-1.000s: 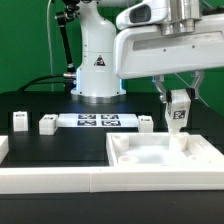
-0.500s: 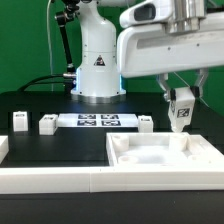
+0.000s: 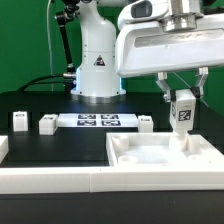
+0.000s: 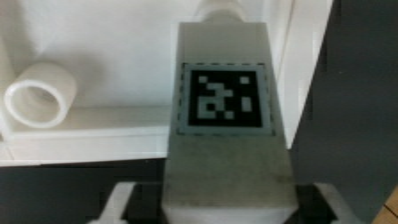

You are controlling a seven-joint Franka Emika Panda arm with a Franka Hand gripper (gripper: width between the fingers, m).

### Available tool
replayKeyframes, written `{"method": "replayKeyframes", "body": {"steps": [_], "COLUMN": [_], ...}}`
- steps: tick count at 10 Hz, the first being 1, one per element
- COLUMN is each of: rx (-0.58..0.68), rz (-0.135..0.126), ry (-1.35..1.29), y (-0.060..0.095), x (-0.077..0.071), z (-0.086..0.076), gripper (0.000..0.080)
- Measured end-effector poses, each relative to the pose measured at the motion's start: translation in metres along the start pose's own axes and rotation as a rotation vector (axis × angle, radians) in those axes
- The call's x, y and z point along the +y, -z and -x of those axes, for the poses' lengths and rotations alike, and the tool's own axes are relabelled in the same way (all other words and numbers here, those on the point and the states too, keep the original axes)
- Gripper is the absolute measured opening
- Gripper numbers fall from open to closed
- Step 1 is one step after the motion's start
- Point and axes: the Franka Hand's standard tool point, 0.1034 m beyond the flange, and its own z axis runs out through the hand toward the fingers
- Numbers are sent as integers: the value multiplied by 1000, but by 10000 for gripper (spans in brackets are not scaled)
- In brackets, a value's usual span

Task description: Assemble square table

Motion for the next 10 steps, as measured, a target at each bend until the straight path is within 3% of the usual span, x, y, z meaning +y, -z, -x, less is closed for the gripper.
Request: {"method": "replayKeyframes", "body": {"steps": [2,6,9,10], "rx": [76,68,102,119], "rz": [3,2,4,8], "ry": [9,18,85,85], "y": [2,1,3,1], "x": [0,-2,-2,-1], "z": [-10,-10,-27,-25], "gripper": [290,290,290,290]}}
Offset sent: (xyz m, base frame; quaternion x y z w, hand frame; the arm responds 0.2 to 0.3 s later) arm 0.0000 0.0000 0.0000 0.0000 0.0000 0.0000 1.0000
